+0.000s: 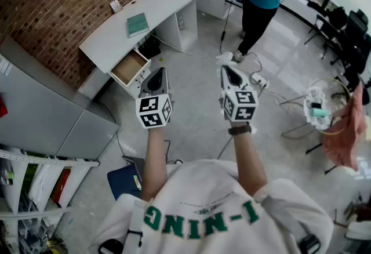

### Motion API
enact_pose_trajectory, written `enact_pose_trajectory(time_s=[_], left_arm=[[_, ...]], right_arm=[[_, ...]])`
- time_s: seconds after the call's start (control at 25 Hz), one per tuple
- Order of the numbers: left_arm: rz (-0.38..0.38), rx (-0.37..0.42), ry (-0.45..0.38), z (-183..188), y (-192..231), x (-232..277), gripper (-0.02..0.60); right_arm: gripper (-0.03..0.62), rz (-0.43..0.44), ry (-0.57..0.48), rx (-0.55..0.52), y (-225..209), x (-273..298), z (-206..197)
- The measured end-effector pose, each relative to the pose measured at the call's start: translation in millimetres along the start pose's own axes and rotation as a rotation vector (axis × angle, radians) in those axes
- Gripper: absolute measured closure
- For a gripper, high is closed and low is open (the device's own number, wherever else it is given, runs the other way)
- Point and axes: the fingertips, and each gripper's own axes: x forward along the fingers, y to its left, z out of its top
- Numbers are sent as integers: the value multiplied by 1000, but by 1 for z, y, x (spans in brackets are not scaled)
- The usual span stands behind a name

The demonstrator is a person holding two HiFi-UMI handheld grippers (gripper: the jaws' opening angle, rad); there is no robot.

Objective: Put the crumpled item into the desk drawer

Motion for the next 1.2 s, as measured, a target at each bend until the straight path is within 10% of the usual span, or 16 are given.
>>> enact_pose_trajectory(time_s=[0.6, 1.2], left_arm=[[46, -17, 74, -39, -25, -9, 583], [59, -101, 40, -30, 110, 105, 583]], right_arm=[[576, 76, 68, 62, -1, -8, -39], [576, 86, 108, 38, 43, 156, -20]])
